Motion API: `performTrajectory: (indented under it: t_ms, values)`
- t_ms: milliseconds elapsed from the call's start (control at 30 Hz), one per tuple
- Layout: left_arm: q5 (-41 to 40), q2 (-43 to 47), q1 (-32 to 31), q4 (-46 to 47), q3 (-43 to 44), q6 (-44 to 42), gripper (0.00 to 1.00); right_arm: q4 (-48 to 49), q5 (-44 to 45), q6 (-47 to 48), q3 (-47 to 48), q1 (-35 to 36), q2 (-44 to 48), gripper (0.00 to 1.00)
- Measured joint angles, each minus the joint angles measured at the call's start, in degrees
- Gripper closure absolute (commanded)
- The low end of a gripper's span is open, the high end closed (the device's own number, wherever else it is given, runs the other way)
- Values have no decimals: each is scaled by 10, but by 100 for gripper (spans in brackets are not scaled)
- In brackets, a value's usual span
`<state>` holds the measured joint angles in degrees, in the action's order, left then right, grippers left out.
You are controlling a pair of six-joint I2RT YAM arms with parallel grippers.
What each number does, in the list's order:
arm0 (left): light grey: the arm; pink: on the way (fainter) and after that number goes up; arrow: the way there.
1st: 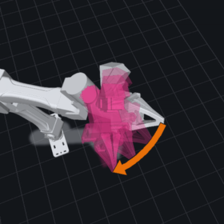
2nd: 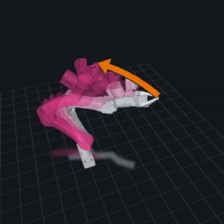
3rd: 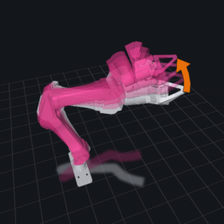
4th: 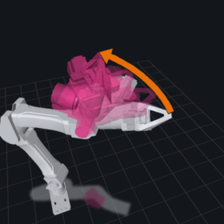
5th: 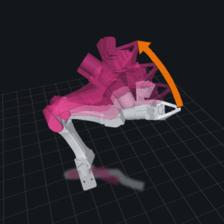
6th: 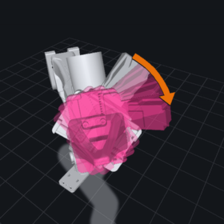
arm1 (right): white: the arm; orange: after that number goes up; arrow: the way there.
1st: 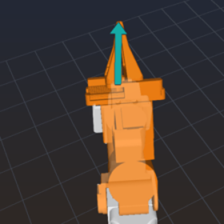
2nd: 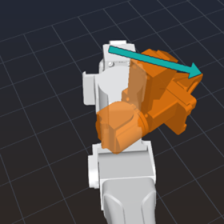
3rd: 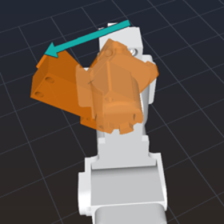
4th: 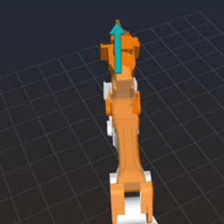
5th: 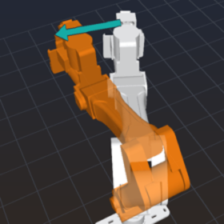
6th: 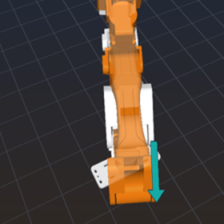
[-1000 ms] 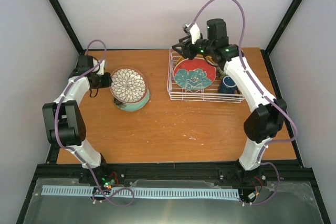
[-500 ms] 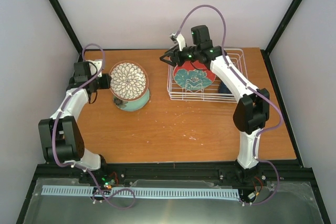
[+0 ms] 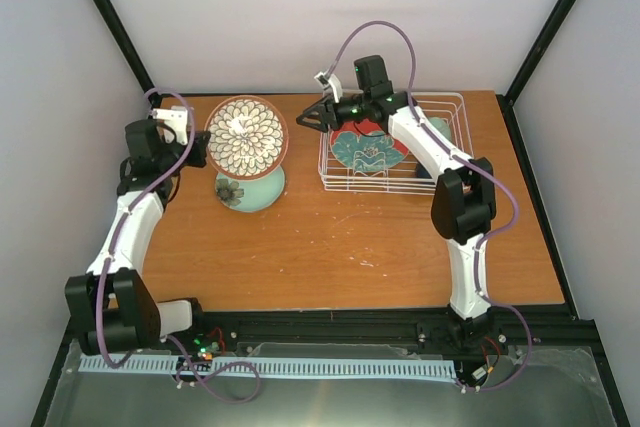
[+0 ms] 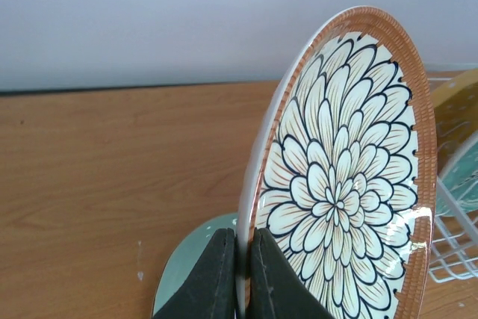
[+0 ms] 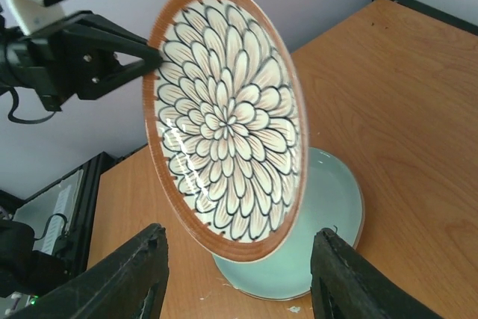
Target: Load the mixed dishes into the dish rack
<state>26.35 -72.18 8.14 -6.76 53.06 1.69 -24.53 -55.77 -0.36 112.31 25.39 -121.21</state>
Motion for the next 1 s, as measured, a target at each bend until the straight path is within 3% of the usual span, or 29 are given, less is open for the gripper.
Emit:
performTrajectory:
  t_ms: [700, 1000]
  values:
    - [104, 113, 0, 43, 0, -7, 99, -96, -21, 83, 78, 22, -23, 45]
    - [119, 112, 4, 69, -5, 3, 99, -120, -63, 76, 93, 70, -64, 58]
